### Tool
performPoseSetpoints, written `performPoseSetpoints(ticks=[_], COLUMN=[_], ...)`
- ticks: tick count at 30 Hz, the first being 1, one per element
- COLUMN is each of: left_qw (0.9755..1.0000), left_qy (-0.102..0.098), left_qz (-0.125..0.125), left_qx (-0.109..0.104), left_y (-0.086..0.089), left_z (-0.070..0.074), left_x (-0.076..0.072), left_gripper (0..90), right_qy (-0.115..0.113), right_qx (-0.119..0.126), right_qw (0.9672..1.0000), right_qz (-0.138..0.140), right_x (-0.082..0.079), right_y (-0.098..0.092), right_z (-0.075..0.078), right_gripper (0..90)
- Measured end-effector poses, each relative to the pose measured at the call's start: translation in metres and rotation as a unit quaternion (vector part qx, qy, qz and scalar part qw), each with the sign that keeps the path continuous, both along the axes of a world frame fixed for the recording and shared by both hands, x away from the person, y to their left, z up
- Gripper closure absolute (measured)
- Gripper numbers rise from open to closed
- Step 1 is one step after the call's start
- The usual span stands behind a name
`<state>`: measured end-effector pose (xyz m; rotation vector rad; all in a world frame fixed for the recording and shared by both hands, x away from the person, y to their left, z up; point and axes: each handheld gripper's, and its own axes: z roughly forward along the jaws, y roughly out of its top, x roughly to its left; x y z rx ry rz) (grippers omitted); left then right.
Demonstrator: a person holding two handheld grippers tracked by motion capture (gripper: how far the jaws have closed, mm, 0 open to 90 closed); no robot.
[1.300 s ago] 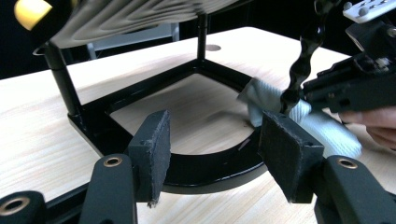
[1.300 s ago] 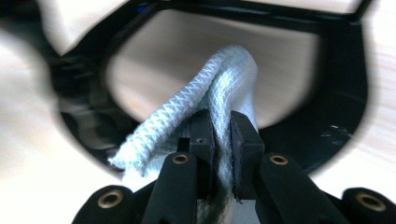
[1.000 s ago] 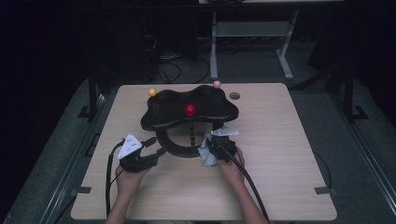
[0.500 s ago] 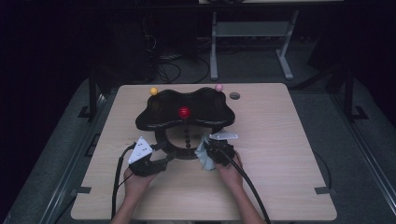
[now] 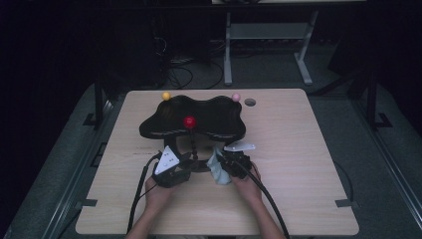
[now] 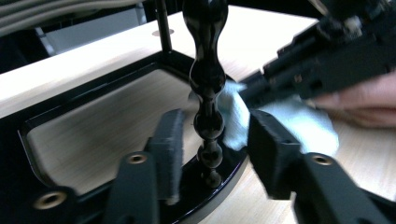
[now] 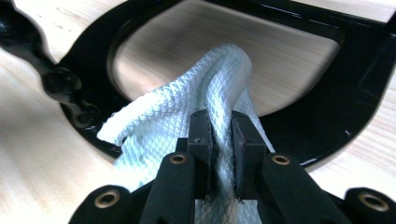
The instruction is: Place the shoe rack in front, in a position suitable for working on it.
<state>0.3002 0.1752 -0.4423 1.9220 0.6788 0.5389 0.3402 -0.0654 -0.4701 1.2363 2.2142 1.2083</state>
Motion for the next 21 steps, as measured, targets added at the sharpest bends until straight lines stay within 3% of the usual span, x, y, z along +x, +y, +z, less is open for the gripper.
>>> performPoseSetpoints(ticks=[3,5,6,8,9,11,14,16,17,19,21], left_qw=[1.0000,1.0000,1.0000,0.9997,0.9997,0.9998,0.9999,0.9999,0.9999,0.9999,0.9999], left_qy=[0.004,0.004,0.008,0.019,0.018,0.014,0.010,0.005,0.004,0.001,0.002], left_qz=[-0.006,-0.004,-0.004,-0.011,-0.012,-0.014,-0.011,-0.013,-0.014,-0.015,-0.012], left_qx=[0.004,0.006,0.001,-0.012,-0.011,-0.004,-0.004,0.001,0.002,0.005,0.007], left_y=[-0.002,-0.001,0.000,0.002,0.002,0.002,-0.001,-0.003,-0.003,-0.003,-0.002], left_z=[-0.003,-0.004,-0.004,-0.004,-0.004,-0.004,-0.004,-0.004,-0.004,-0.004,-0.004], left_x=[0.003,0.004,0.006,0.008,0.009,0.009,0.010,0.010,0.010,0.011,0.013], left_gripper=[65.4,70.4,72.4,74.2,74.8,75.1,75.2,75.3,75.4,75.5,75.6], right_qy=[-0.017,0.002,0.001,0.000,-0.005,-0.016,-0.018,-0.011,-0.014,-0.029,-0.024], right_qx=[-0.025,0.011,0.010,0.009,-0.001,-0.028,-0.031,-0.015,-0.020,-0.055,-0.056], right_qw=[0.9979,0.9973,0.9973,0.9994,0.9999,0.9995,0.9985,0.9985,0.9982,0.9964,0.9966], right_qz=[-0.056,-0.073,-0.073,-0.033,-0.012,-0.006,-0.041,-0.051,-0.055,-0.057,-0.056], right_x=[0.011,0.014,0.012,0.005,0.002,0.002,0.016,0.020,0.018,0.013,0.010], right_y=[-0.016,-0.025,-0.023,-0.012,-0.004,0.000,-0.014,-0.021,-0.019,-0.011,-0.009], right_z=[-0.001,-0.002,-0.003,-0.002,-0.002,0.000,-0.001,-0.002,-0.003,-0.001,0.000], right_gripper=[80.1,80.2,80.2,80.2,80.2,80.2,80.9,81.8,82.3,82.9,83.1])
